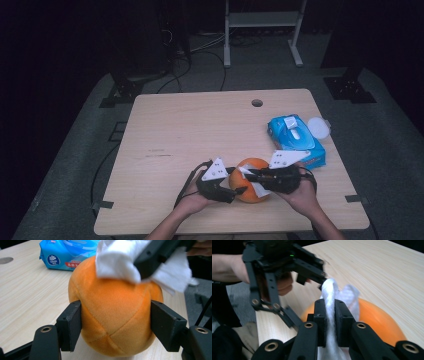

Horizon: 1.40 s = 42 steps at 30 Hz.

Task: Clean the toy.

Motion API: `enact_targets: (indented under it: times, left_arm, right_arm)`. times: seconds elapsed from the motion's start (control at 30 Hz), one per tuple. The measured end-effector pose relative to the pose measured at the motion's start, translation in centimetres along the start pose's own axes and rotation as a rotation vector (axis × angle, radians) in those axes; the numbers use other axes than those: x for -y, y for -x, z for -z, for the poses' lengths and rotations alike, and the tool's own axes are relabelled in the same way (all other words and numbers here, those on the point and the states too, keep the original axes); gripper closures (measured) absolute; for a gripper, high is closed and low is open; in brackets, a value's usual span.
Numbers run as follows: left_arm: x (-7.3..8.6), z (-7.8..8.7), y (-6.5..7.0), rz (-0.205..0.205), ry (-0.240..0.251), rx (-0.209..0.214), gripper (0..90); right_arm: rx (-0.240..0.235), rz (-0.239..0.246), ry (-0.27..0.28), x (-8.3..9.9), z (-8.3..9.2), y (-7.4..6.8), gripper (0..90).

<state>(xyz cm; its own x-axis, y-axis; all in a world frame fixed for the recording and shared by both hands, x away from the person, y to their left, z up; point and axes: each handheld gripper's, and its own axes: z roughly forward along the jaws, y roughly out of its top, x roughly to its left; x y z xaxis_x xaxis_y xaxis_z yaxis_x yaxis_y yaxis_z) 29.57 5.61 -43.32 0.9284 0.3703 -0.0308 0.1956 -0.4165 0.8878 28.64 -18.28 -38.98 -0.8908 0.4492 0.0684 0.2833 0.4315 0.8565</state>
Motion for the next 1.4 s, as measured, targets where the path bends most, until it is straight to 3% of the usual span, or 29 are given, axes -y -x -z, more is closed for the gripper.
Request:
enact_targets:
  times: [0.17,0.3,0.43,0.5,0.63,0.67,0.7,0.8,0.83,0.87,0.9,0.93,1.1,1.13,1.17,1.2,1.3,1.33,1.4]
  left_arm:
    - [0.3,-0.2,-0.4,0.046,0.028,0.039,24.9]
    - [0.2,-0.2,-0.4,0.051,0.031,0.03,26.6]
    - [0.2,-0.2,-0.4,0.04,0.019,0.018,29.3]
    - [0.4,-0.1,-0.5,0.044,0.014,0.02,29.6]
    - [0.7,0.0,-0.9,0.057,0.008,0.021,29.3]
    - [0.9,0.0,-1.1,0.068,0.007,0.024,28.8]
    - [0.9,0.0,-1.2,0.073,0.006,0.03,28.0]
    - [0.9,-0.2,-1.8,0.134,0.01,0.068,19.0]
    - [0.9,-0.2,-2.0,0.164,0.015,0.074,16.7]
    - [0.9,-0.2,-2.0,0.164,0.015,0.074,14.4]
    - [1.0,-0.3,-2.3,0.208,0.026,0.093,14.4]
    - [1.0,-0.5,-2.3,0.222,0.027,0.102,15.4]
    - [0.4,-0.3,-0.7,0.06,0.018,0.039,27.5]
    - [0.2,-0.3,-0.3,0.024,0.016,0.031,28.2]
    - [0.2,-0.3,-0.3,0.024,0.016,0.031,28.6]
    - [0.0,-0.3,0.3,-0.03,0.005,0.019,28.9]
    - [0.0,-0.3,0.5,-0.049,0.006,0.023,28.5]
    - [0.1,-0.2,0.5,-0.036,0.015,0.036,27.4]
    - [0.2,-0.3,0.0,0.02,0.029,0.047,21.5]
  right_arm:
    - [0.009,-0.067,0.019,0.8,1.1,1.6,80.3]
    - [0.004,-0.071,0.025,0.7,1.0,1.4,80.3]
    - [-0.052,0.004,0.0,-0.3,-0.2,-0.8,80.2]
    - [-0.029,0.039,-0.024,-0.5,-0.6,-1.2,80.3]
    - [0.005,0.006,-0.007,-0.2,0.1,-0.1,80.3]
    - [0.045,-0.022,0.002,0.2,1.0,1.0,80.3]
    - [0.054,-0.037,0.004,0.4,1.2,1.3,80.3]
    - [0.026,-0.097,0.011,1.2,1.5,2.4,80.3]
    - [0.018,-0.1,0.009,1.3,1.3,2.4,80.3]
    - [0.018,-0.1,0.009,1.3,1.3,2.4,80.3]
    - [-0.007,-0.095,0.004,1.1,0.8,1.9,80.3]
    - [-0.013,-0.087,0.002,1.0,0.6,1.5,80.2]
    - [-0.051,-0.022,-0.011,0.0,-0.6,-0.4,80.2]
    - [-0.049,-0.015,-0.005,-0.2,-0.6,-0.5,80.2]
    - [-0.049,-0.015,-0.005,-0.2,-0.6,-0.5,80.2]
    - [-0.028,-0.007,0.002,-0.5,-0.2,-0.3,80.3]
    - [0.009,-0.007,0.01,-0.5,0.6,0.3,80.3]
    - [0.067,-0.009,-0.005,-0.2,1.3,1.0,80.2]
    - [0.071,-0.039,-0.013,0.4,1.7,1.9,80.2]
